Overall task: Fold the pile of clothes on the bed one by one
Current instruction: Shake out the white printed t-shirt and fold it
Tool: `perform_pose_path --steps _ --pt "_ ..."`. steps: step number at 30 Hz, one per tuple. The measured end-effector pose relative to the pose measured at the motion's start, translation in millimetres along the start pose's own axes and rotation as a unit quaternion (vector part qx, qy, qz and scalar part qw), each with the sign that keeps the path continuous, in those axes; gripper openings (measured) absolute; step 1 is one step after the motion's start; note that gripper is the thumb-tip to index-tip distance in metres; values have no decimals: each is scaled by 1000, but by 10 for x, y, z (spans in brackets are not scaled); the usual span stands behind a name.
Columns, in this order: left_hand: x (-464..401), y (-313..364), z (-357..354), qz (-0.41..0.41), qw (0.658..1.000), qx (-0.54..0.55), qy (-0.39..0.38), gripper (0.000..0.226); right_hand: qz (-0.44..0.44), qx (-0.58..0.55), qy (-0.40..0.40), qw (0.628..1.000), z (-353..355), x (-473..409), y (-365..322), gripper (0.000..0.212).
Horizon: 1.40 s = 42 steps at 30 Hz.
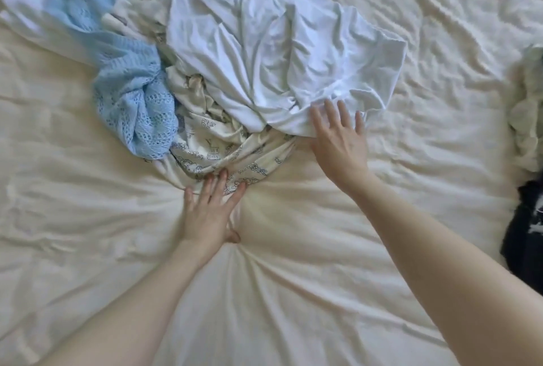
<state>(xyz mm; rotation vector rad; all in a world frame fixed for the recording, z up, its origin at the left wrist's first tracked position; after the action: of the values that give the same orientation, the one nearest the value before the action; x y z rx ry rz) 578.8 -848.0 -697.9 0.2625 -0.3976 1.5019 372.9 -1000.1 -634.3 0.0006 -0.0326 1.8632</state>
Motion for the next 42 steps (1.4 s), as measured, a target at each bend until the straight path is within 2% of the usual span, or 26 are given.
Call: perform_pose_path --steps 3,5,7,9,14,16,20,23,25,27,29,32,33,34,35,36,38,40,41,42 --pt "-36 7 15 8 1000 -2 -12 119 -14 -19 19 1000 -87 -115 39 36" --pt "-36 10 47 10 1000 1 -23 118 -73 -105 43 991 -44 -58 33 31" --pt "-40 10 83 9 1000 -2 -25 118 -155 -197 45 967 40 57 20 26" --pt "-53 14 135 7 999 1 -32 119 -184 -251 53 949 167 210 -4 23" --pt "-77 -33 488 -11 987 40 -156 106 -197 -360 -2 912 710 727 -73 22" --pt "-7 -79 786 -18 982 77 -173 96 -219 -368 -11 903 1039 942 3 26" --pt "499 -54 1427 -12 972 219 -86 80 -232 -373 -13 898 1748 1174 106 26" --pt "1017 25 1954 -2 941 339 -4 68 -252 -381 -6 890 2350 1128 58 34" --pt "1275 109 2384 -34 917 392 62 64 -278 -396 31 875 2804 1079 45 42" --pt "1475 169 2876 -55 882 458 100 64 -300 -431 57 849 3262 1070 12 40" --pt "1690 244 3339 -87 854 499 116 75 -317 -465 79 823 3663 1105 -34 37" --pt "2072 375 3835 -136 869 460 125 88 -355 -534 122 757 4238 1211 -55 21" --pt "2199 399 3965 -144 876 437 144 79 -365 -552 134 737 4420 1253 -48 23" --pt "2305 400 4087 -151 875 423 181 58 -372 -561 142 726 4579 1294 -31 25" --pt "2401 372 4220 -149 867 420 223 29 -372 -563 149 723 4726 1336 -16 22" --pt "2480 330 4352 -143 853 435 250 17 -370 -568 155 719 4857 1383 -3 16" --pt "2586 251 4607 -115 828 484 260 37 -375 -605 155 685 5066 1472 37 7" --pt "2684 195 4906 -81 779 579 229 23 -360 -689 128 616 5235 1579 60 18" --pt "2714 187 5055 -61 747 628 208 12 -333 -726 115 591 5329 1645 60 21" --pt "2737 185 5187 -40 719 668 190 8 -300 -746 110 585 5418 1718 57 23"
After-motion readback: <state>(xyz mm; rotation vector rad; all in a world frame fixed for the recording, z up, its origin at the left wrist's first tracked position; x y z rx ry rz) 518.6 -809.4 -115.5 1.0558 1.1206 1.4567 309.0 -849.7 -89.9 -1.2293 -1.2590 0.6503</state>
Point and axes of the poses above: each hand's wrist, its own x-axis away from the middle knuckle, its own z-axis out of the back of the hand, y = z × x, the point moved 4 cm from there along -x, towards the middle knuckle, and after that the axes turned 14 degrees about y, right-handed, at the moved point
